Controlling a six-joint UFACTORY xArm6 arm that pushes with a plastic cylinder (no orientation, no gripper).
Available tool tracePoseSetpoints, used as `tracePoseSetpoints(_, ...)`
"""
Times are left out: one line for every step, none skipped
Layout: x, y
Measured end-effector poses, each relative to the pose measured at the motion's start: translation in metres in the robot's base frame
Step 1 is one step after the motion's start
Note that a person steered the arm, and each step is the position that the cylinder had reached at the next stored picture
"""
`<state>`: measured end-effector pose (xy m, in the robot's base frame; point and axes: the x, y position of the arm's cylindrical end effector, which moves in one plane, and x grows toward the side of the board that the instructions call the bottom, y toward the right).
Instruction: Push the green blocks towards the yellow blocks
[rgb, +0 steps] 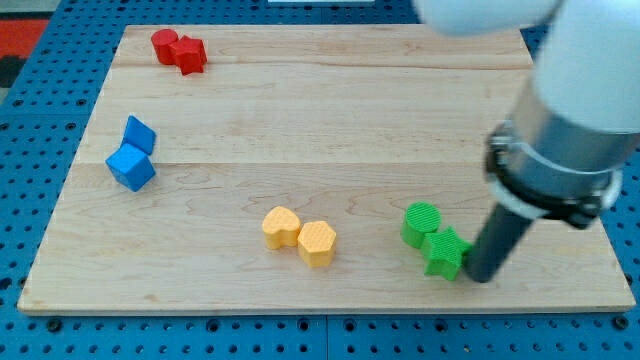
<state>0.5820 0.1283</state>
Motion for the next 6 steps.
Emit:
tracePoseSetpoints(-0.018,-0.058)
tracePoseSetpoints(-0.029,-0.072)
tracePoseSetpoints(-0.055,-0.001)
tracePoseSetpoints(-0.102,-0.021)
tracePoseSetpoints(-0.102,-0.070)
tracePoseSetpoints(-0.102,-0.071)
